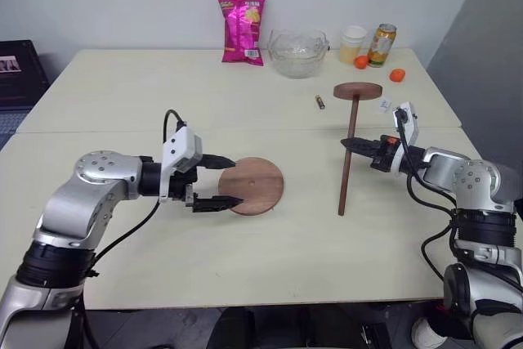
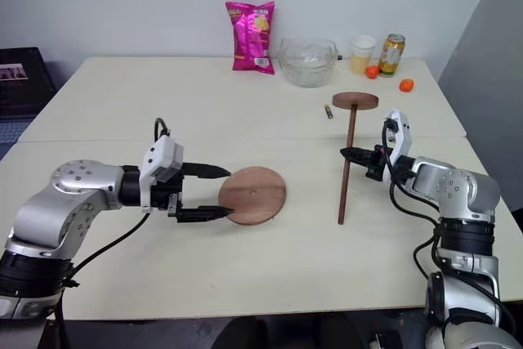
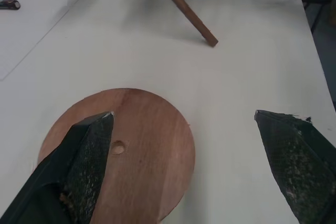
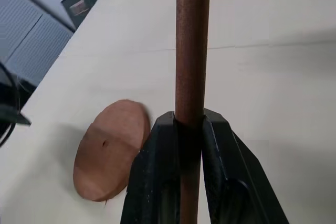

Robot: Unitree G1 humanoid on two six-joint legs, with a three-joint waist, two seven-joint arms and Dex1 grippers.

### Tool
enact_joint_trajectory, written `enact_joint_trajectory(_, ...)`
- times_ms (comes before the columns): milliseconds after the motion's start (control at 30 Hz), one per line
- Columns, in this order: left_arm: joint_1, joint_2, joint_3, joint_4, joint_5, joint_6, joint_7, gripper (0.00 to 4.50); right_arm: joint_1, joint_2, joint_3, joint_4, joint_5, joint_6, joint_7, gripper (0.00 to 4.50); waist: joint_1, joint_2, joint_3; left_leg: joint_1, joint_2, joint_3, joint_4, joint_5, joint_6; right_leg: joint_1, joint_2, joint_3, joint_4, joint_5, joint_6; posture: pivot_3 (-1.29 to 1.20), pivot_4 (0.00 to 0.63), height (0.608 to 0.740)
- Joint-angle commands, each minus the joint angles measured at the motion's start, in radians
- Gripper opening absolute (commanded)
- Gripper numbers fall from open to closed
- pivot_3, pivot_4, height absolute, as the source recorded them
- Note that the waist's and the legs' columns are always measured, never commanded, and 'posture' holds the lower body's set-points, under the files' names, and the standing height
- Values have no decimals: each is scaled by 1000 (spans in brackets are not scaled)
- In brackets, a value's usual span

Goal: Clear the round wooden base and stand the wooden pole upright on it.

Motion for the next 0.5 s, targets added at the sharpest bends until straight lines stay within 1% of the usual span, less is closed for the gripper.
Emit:
enact_joint_trajectory(33,77,44,126,-31,-20,5,28,4500,-14,21,34,-175,9,-139,42,235,0,0,0,0,0,0,0,0,0,0,0,0,0,0,0,0,150,740)
enact_joint_trajectory(100,158,61,198,-56,-29,4,37,4500,-24,60,86,-251,-28,-249,49,235,-6,0,0,0,0,0,0,0,0,0,0,0,0,0,0,0,150,740)
enact_joint_trajectory(167,217,63,243,-79,-34,-9,45,4500,-27,114,116,-266,-49,-347,55,235,-8,0,0,1,0,-1,-1,0,0,-2,1,2,1,0,0,0,150,740)
enact_joint_trajectory(267,276,66,279,-97,-29,-14,59,4500,-29,144,222,-242,-157,-501,81,235,2,0,0,0,0,-4,0,0,0,-1,1,0,1,0,0,0,150,740)
enact_joint_trajectory(333,294,59,305,-102,-31,-7,85,4500,-35,184,283,-204,-209,-614,109,234,10,0,0,0,-1,-5,0,0,0,0,0,-1,0,0,0,0,150,740)
enact_joint_trajectory(400,324,49,341,-110,-37,12,120,4500,-39,227,324,-173,-237,-675,111,234,12,-1,0,0,-1,-5,1,0,0,0,0,-1,0,0,0,0,150,740)
enact_joint_trajectory(500,382,53,363,-126,-42,11,115,4500,-39,278,358,-131,-268,-733,106,234,4,-1,0,0,-1,-5,0,0,0,0,0,-1,0,0,0,0,150,740)
